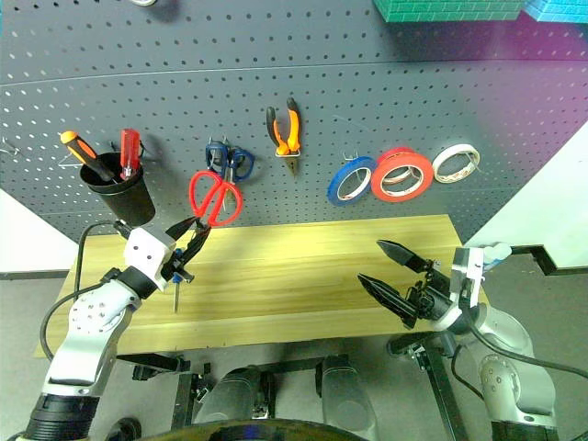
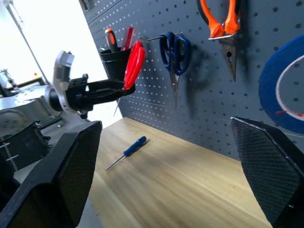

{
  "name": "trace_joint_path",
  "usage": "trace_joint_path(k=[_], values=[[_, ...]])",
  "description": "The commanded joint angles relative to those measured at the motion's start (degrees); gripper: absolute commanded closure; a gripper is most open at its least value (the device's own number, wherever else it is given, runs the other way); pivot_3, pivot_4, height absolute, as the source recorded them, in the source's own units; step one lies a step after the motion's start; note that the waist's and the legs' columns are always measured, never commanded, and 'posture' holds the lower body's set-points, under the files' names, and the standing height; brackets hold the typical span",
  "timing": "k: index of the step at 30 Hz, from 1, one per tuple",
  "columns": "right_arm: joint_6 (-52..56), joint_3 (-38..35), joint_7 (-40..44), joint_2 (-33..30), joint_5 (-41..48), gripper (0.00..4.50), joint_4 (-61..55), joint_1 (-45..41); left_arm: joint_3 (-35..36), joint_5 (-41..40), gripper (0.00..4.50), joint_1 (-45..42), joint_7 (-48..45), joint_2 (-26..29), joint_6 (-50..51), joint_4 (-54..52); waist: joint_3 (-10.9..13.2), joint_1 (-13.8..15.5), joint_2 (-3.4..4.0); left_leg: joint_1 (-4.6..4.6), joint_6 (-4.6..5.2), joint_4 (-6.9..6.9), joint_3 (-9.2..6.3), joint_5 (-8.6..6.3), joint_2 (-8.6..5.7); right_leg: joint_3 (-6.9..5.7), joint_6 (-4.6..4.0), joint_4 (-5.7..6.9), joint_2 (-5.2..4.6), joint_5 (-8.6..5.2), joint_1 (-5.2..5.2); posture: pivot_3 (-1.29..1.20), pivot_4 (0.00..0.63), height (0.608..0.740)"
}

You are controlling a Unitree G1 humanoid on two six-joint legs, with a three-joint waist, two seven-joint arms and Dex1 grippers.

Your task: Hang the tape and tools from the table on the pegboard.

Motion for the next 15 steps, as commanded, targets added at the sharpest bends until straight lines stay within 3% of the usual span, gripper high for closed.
trace_joint_path(k=[1,15], values=[[-1.5,0.5,0.2,0.4,-0.6,0.0,-0.4,-0.6,0.1,1.5,3.4,-0.7,0.2,0.6,-3.3,-3.1,0.0,0.0,0.0,0.0,0.0,0.0,0.0,0.0,0.0,0.0,0.0,0.0,0.0,0.0,0.0,-0.15,0.104,0.734],[-7.6,-0.4,5.8,0.0,-2.4,0.0,7.9,-0.5,-0.7,4.2,3.4,-2.5,1.2,-0.3,-4.9,-2.1,0.0,0.0,0.0,0.0,0.01,-0.02,0.02,0.0,0.0,-0.01,-0.12,-0.04,-0.01,-0.07,0.02,-0.16,0.104,0.734]])
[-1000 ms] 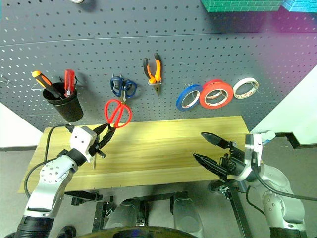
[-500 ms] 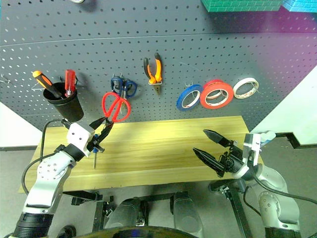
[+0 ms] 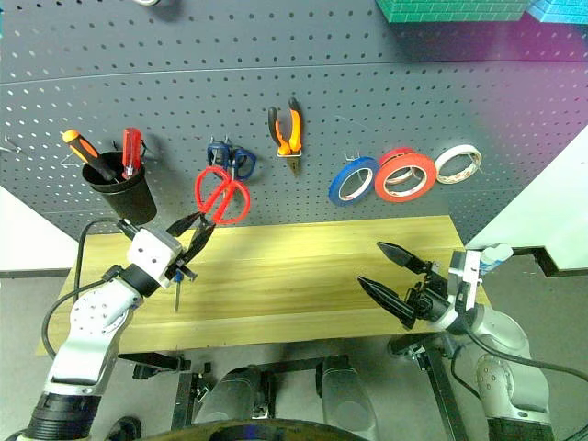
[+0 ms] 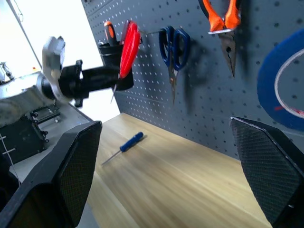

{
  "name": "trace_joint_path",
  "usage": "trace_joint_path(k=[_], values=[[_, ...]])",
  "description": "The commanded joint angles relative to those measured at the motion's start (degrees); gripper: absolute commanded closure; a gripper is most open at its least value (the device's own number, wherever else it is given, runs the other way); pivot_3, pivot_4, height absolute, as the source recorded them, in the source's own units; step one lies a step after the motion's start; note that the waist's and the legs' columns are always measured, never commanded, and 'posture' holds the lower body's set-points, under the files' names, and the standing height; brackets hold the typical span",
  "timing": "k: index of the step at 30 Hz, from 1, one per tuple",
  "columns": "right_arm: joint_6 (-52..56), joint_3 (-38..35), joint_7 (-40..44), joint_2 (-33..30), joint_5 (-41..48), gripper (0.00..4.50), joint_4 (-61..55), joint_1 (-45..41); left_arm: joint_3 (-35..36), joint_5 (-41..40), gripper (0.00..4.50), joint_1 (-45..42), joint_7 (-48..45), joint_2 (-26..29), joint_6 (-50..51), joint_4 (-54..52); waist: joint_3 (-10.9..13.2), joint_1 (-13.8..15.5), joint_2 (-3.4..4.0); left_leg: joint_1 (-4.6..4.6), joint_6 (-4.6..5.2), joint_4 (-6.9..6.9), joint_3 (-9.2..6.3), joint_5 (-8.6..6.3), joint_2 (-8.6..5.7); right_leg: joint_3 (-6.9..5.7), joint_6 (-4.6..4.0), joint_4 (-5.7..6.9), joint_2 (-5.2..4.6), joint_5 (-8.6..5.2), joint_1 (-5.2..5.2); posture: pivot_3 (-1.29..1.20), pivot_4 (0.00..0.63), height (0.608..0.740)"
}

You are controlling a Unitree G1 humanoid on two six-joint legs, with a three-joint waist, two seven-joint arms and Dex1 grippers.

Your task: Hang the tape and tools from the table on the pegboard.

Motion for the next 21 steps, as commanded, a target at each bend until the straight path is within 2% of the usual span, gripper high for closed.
trace_joint_path(k=[1,8,21], values=[[-2.8,-1.4,2.1,-0.1,-0.2,0.0,2.3,-0.8,0.2,0.5,3.4,-1.2,1.0,-0.1,-0.6,-1.0,0.0,-0.1,0.0,0.0,0.0,0.0,0.0,0.0,0.0,0.0,0.08,0.0,0.0,0.05,0.0,-0.16,0.104,0.734],[-6.0,-1.8,5.8,-0.1,-0.5,0.0,9.2,-2.4,-0.1,0.4,3.4,-3.8,1.6,-1.0,0.8,1.0,0.0,-0.1,0.01,0.01,0.0,-0.01,0.01,0.0,0.0,-0.01,0.13,0.01,0.01,0.07,-0.01,-0.17,0.099,0.734],[-8.2,-3.2,12.0,1.1,1.6,0.0,10.7,-0.6,-3.0,1.4,3.4,-12.2,3.2,-5.0,1.3,9.4,0.0,-0.2,0.04,0.03,0.0,0.0,0.02,0.0,0.0,-0.02,0.16,0.04,0.04,0.1,0.0,-0.19,0.095,0.734]])
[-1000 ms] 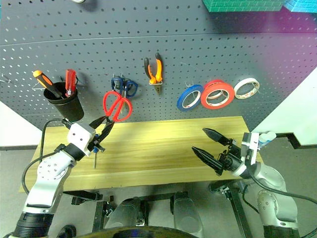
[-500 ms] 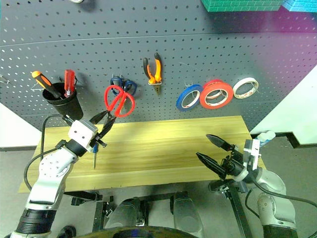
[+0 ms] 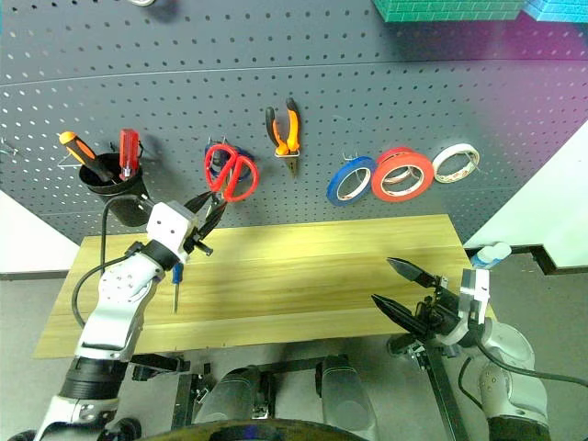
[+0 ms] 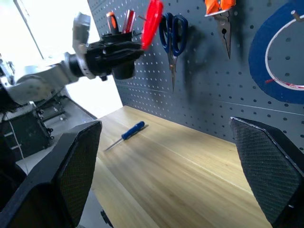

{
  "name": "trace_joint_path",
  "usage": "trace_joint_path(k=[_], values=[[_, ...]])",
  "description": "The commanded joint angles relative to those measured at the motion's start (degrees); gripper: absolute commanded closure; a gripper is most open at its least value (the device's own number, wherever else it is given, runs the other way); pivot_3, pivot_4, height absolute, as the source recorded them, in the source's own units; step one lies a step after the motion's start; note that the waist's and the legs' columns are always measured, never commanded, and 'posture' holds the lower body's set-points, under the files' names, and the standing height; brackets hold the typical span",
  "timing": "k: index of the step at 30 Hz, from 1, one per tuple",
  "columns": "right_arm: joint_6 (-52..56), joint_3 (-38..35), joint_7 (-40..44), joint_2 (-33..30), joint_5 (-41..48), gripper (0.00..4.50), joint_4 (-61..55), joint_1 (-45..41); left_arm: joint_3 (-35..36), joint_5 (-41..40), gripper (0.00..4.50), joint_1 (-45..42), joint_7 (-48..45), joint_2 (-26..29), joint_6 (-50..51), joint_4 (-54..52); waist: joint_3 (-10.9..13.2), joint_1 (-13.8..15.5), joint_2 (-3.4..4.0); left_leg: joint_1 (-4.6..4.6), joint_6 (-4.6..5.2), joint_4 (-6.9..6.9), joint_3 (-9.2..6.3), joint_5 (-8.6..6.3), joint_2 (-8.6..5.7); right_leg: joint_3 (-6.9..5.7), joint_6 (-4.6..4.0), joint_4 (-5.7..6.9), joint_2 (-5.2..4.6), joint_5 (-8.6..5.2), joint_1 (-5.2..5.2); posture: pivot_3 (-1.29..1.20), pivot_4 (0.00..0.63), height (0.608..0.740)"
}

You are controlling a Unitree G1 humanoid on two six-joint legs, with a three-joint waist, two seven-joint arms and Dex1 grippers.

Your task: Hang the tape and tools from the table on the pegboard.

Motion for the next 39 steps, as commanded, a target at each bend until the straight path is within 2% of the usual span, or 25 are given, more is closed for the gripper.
trace_joint_path(k=[1,8,14,28,30,31,34,39], values=[[-1.6,-1.7,1.9,0.3,1.4,0.0,0.1,0.3,-0.3,0.5,3.4,-1.3,0.4,-0.1,-1.2,0.5,0.0,0.0,0.02,0.0,0.0,0.0,0.0,0.0,0.0,0.0,0.0,0.01,0.01,0.0,0.0,-0.19,0.097,0.734],[-3.3,-2.4,4.6,1.3,2.6,0.0,1.5,0.2,-0.5,0.8,3.4,-2.2,0.7,0.2,-2.4,3.6,0.0,0.0,0.02,0.0,0.0,0.0,0.0,0.0,0.0,0.0,0.0,-0.01,0.0,0.0,0.0,-0.2,0.098,0.734],[2.2,-4.9,4.6,1.1,9.1,0.0,-0.2,-0.9,-0.7,1.1,3.4,-2.7,1.1,0.0,-2.8,5.8,0.0,0.0,0.04,0.0,0.0,0.0,0.0,0.0,0.0,0.01,-0.01,0.0,-0.01,0.0,0.0,-0.2,0.1,0.734],[1.5,-4.5,4.3,2.0,7.0,0.0,-1.6,-1.5,-0.3,-0.3,3.4,-8.0,1.1,-1.6,-2.6,13.7,0.0,0.0,0.05,-0.01,0.0,0.0,0.0,0.0,0.0,0.0,0.0,-0.01,-0.01,0.0,-0.01,-0.2,0.102,0.734],[2.0,-4.5,3.5,2.0,7.1,0.0,-2.6,-1.4,0.0,-0.9,2.68,-8.9,0.8,-1.9,-2.3,15.1,0.0,0.0,0.05,-0.01,0.0,0.0,0.0,0.0,0.0,0.0,0.0,0.0,-0.01,0.0,-0.01,-0.2,0.102,0.734],[2.1,-4.5,3.3,2.0,7.1,0.0,-2.8,-1.3,-0.1,-0.3,2.49,-9.2,1.2,-1.8,-2.6,15.6,0.0,0.0,0.05,-0.01,0.0,0.0,0.0,0.0,0.0,0.0,0.0,0.0,-0.01,0.0,-0.01,-0.2,0.102,0.734],[1.9,-4.6,2.8,1.9,6.6,0.0,-2.3,-1.6,-0.3,-0.6,1.54,-9.0,0.8,-2.0,-3.3,15.6,0.0,0.0,0.05,-0.01,0.0,0.0,0.0,0.0,0.0,0.0,0.0,0.0,-0.01,0.0,-0.01,-0.2,0.102,0.734],[1.7,-4.5,2.8,1.9,6.2,0.0,-1.1,-2.4,-1.1,-0.6,0.03,-5.8,-0.1,-2.1,-3.4,12.9,0.0,-0.1,0.06,-0.01,0.0,0.0,0.0,0.0,0.0,0.01,0.0,0.0,-0.01,0.0,-0.02,-0.2,0.102,0.734]])
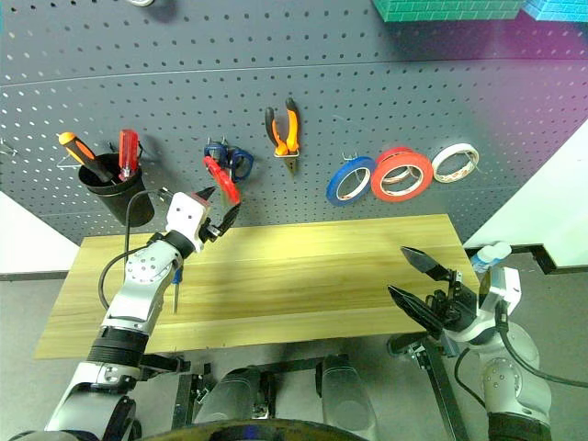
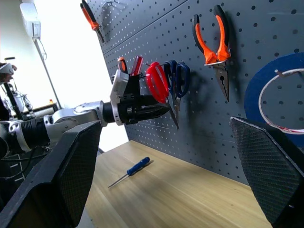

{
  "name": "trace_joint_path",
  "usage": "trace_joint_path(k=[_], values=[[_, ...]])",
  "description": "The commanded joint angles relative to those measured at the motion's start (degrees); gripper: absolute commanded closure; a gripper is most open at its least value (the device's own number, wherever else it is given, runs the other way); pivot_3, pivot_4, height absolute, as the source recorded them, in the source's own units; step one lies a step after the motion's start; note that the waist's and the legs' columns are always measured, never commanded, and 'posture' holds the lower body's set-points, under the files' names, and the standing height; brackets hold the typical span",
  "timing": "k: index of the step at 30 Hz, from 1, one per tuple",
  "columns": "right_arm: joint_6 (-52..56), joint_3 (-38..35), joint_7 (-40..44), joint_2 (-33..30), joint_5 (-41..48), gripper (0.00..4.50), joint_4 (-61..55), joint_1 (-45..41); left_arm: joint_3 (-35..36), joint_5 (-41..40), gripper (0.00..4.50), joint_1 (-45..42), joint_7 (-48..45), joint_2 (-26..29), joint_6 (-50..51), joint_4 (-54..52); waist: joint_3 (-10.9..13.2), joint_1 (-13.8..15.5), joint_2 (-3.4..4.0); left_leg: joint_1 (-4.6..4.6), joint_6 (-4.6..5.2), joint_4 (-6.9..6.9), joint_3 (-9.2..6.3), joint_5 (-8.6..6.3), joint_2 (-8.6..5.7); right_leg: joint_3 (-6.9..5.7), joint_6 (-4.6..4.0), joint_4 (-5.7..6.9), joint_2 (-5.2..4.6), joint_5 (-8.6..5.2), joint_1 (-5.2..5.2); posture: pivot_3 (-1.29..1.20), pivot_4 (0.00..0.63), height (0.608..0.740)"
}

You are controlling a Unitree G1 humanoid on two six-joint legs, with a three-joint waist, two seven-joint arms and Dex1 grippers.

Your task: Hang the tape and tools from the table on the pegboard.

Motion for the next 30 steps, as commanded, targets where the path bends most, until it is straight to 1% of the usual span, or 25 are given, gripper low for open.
trace_joint_path(k=[1,6,12,15,22,26,30], values=[[-0.6,-0.4,0.2,0.3,-0.1,0.0,0.0,-0.9,-0.3,0.1,0.03,2.4,0.0,0.2,-1.6,-3.5,0.0,0.0,0.01,0.0,0.0,0.0,0.0,0.0,0.0,0.0,0.0,0.0,0.0,0.0,0.0,-0.2,0.103,0.734],[-0.9,-0.1,0.5,0.5,-0.8,0.0,1.4,-2.3,0.2,0.3,0.03,8.3,0.3,0.9,-0.6,-7.4,0.0,0.0,0.04,0.0,0.0,-0.02,0.0,0.0,0.01,0.01,-0.01,0.0,-0.01,0.0,-0.01,-0.19,0.103,0.734],[0.1,0.5,0.1,0.7,-0.7,0.0,0.4,-2.9,2.2,-0.5,0.03,15.9,1.1,1.6,1.7,-11.7,0.0,0.1,0.06,-0.02,0.0,-0.03,-0.01,0.0,0.01,0.01,-0.05,-0.02,-0.06,-0.02,-0.01,-0.17,0.109,0.734],[0.8,0.8,0.5,0.3,-0.3,0.0,-0.3,-2.9,3.8,-2.0,0.03,18.1,2.0,1.3,5.0,-12.1,0.0,0.1,0.06,-0.03,0.01,-0.06,-0.01,-0.01,0.01,0.02,-0.21,-0.04,-0.08,-0.12,-0.02,-0.17,0.112,0.734],[0.1,2.1,2.0,-0.8,-2.1,0.0,-1.1,-3.1,8.5,-7.1,0.03,17.2,3.2,0.5,13.0,-8.7,0.0,0.2,0.06,-0.04,0.01,-0.06,0.0,-0.01,0.01,0.01,-0.23,-0.05,-0.09,-0.15,-0.01,-0.16,0.114,0.734],[0.3,2.8,2.5,-1.2,-2.4,0.0,-3.2,-2.6,10.8,-8.0,0.03,15.0,4.7,0.8,15.9,-3.6,0.0,0.2,0.06,-0.04,0.01,-0.07,0.0,-0.01,0.01,-0.02,-0.02,-0.04,-0.09,-0.05,-0.03,-0.17,0.116,0.734],[1.6,3.9,2.8,-1.4,-1.8,0.0,-6.3,-2.0,13.2,-9.8,0.03,11.9,5.6,0.9,18.2,1.1,0.0,0.2,0.04,-0.04,0.01,-0.06,0.0,-0.01,0.01,-0.03,-0.01,-0.04,-0.08,-0.04,-0.03,-0.17,0.121,0.734]])
